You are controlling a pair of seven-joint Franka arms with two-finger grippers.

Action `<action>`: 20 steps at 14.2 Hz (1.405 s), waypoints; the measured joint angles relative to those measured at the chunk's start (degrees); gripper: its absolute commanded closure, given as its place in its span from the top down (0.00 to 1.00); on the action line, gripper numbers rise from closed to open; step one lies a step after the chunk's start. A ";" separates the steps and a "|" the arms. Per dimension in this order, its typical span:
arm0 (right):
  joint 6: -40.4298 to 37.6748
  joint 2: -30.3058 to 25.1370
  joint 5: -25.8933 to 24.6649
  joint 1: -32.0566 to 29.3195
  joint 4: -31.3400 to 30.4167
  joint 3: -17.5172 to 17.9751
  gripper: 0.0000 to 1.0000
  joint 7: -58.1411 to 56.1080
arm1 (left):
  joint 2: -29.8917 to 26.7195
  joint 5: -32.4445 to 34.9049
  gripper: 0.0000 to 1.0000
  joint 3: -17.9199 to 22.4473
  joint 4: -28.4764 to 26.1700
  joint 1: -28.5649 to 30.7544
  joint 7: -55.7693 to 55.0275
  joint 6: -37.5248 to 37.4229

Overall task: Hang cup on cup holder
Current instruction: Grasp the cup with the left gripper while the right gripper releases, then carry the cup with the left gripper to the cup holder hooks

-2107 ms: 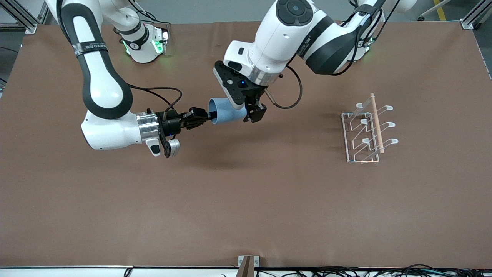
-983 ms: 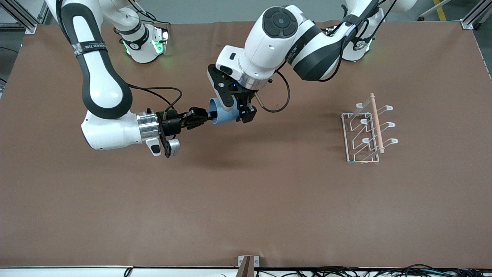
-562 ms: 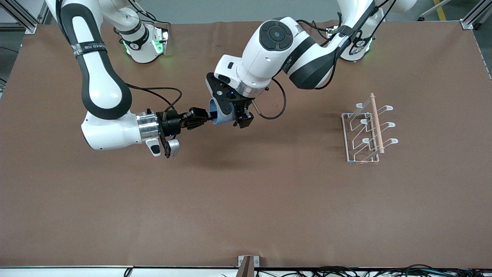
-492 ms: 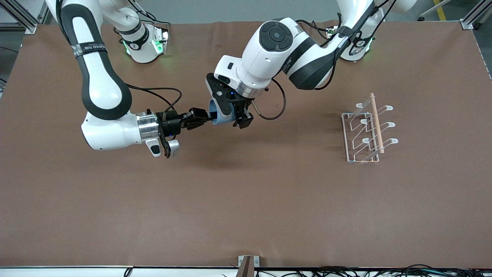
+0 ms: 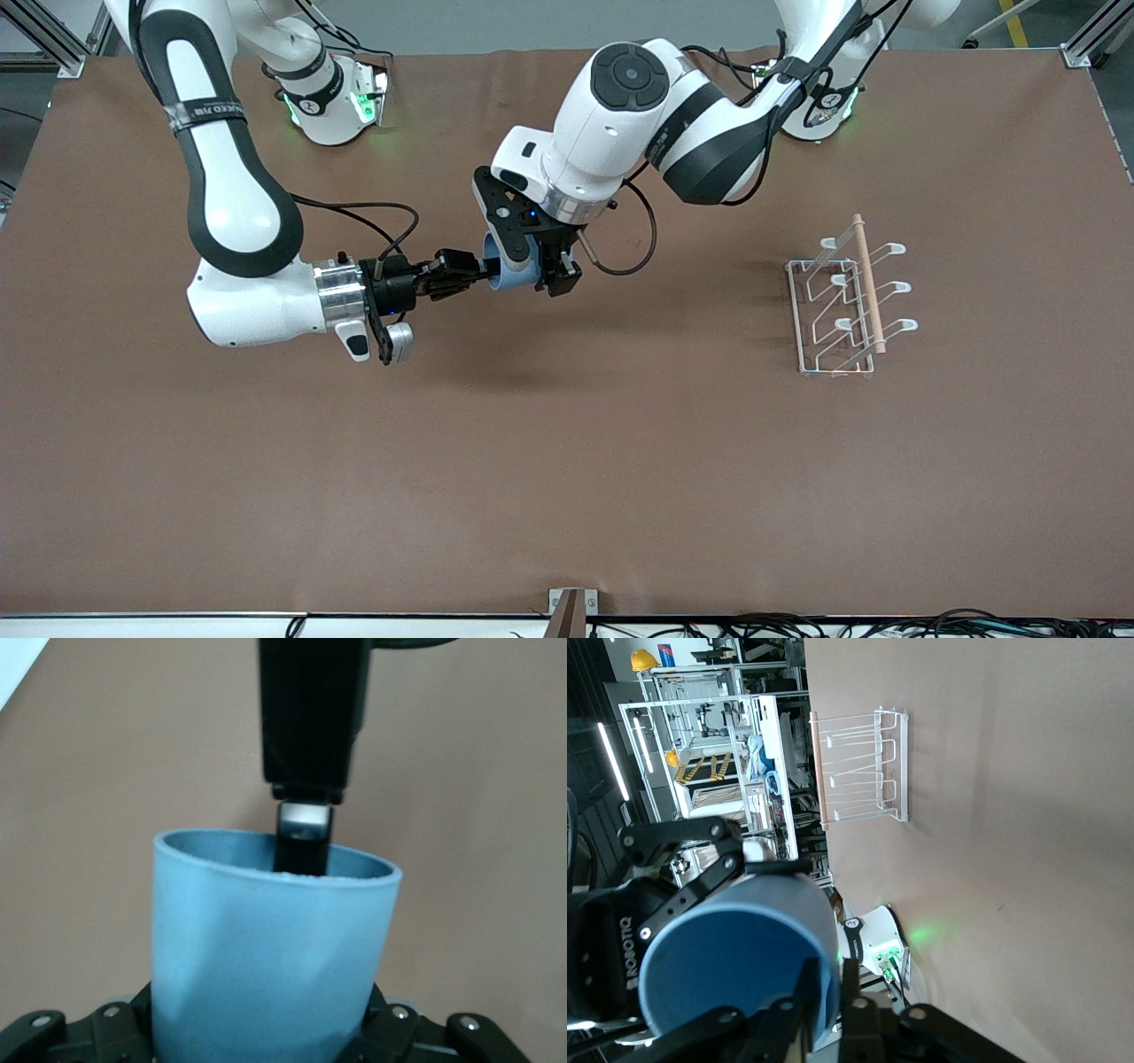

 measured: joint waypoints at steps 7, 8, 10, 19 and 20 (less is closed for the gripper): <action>3.10 0.00 -7.24 -0.45 0.25 -1.87 1.00 0.00 | -0.15 6.84 0.33 0.63 0.56 4.63 0.10 -12.05; 3.97 0.00 -10.01 -1.03 0.22 -2.35 1.00 0.00 | -0.27 8.80 0.34 0.64 0.78 5.77 0.33 -14.86; 4.96 -0.01 -15.55 -3.24 0.22 -3.19 1.00 -0.01 | -0.71 13.41 0.34 0.63 1.06 7.65 1.55 -20.77; 8.89 -8.13 -53.62 -5.55 0.60 -15.37 1.00 1.14 | -1.46 34.86 0.35 0.90 0.60 18.98 19.31 -36.22; 8.74 -9.67 -58.38 -5.55 0.51 -15.62 1.00 3.05 | -1.44 37.01 0.34 0.90 0.01 20.21 21.43 -36.32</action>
